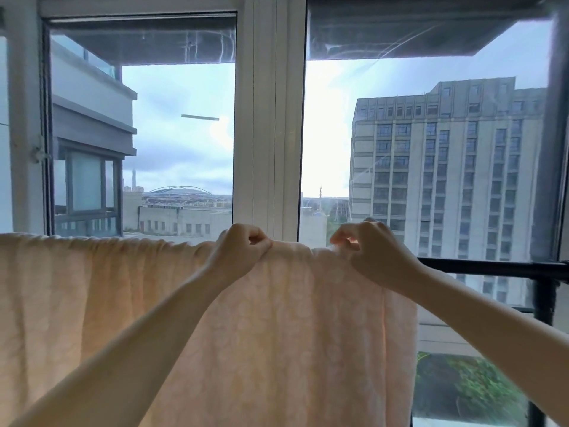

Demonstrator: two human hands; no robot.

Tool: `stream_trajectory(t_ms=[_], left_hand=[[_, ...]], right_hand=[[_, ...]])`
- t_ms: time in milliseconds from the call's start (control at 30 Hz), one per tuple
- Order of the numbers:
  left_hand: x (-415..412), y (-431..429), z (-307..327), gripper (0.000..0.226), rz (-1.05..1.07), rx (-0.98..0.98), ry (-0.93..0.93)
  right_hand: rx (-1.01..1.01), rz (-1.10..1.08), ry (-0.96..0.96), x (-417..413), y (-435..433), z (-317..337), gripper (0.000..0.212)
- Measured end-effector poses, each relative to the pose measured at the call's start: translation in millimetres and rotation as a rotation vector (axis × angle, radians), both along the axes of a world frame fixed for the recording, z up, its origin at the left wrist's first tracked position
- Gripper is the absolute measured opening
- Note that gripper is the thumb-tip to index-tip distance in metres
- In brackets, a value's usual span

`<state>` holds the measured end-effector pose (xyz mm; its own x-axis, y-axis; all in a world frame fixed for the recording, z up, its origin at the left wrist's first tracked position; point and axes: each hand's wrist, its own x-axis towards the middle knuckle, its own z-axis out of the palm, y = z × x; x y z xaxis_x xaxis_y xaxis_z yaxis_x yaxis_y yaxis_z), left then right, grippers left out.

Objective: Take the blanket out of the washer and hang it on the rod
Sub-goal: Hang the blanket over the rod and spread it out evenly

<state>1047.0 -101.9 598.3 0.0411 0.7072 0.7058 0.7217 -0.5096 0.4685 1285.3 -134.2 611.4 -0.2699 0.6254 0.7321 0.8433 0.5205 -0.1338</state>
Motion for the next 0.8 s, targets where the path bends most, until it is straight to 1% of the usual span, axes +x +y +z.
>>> stream_trajectory(t_ms=[67, 133, 233, 333, 467, 567, 667, 700, 767, 800], left_hand=[[1, -5, -1, 0.01, -0.046, 0.005, -0.001], [1, -11, -3, 0.007, -0.069, 0.001, 0.002], [-5, -13, -5, 0.003, -0.108, 0.02, -0.01], [-13, -10, -7, 0.008, -0.135, 0.05, -0.039], [-15, -6, 0, 0.016, -0.116, 0.093, -0.119], [-13, 1, 10, 0.014, -0.1, 0.11, -0.164], [-12, 6, 16, 0.007, 0.001, 0.143, -0.117], [-10, 6, 15, 0.012, 0.023, 0.157, -0.074], [-2, 1, 10, 0.021, -0.006, 0.154, 0.026], [3, -2, 6, 0.021, -0.048, 0.139, 0.057]], right_hand=[[-0.037, 0.038, -0.051, -16, 2, -2, 0.019], [-0.053, 0.054, -0.111, -31, 6, -5, 0.024], [-0.007, 0.053, -0.135, -42, 10, -4, 0.019], [0.007, 0.058, -0.102, -45, 11, 1, 0.013], [0.083, 0.057, -0.023, -51, 14, 13, 0.014], [0.128, 0.068, 0.03, -57, 24, 22, 0.014], [0.117, 0.073, 0.049, -62, 37, 27, 0.014], [0.092, 0.079, 0.043, -64, 41, 27, 0.013], [0.024, 0.101, 0.019, -65, 45, 24, 0.013], [-0.014, 0.11, 0.007, -64, 46, 22, 0.013]])
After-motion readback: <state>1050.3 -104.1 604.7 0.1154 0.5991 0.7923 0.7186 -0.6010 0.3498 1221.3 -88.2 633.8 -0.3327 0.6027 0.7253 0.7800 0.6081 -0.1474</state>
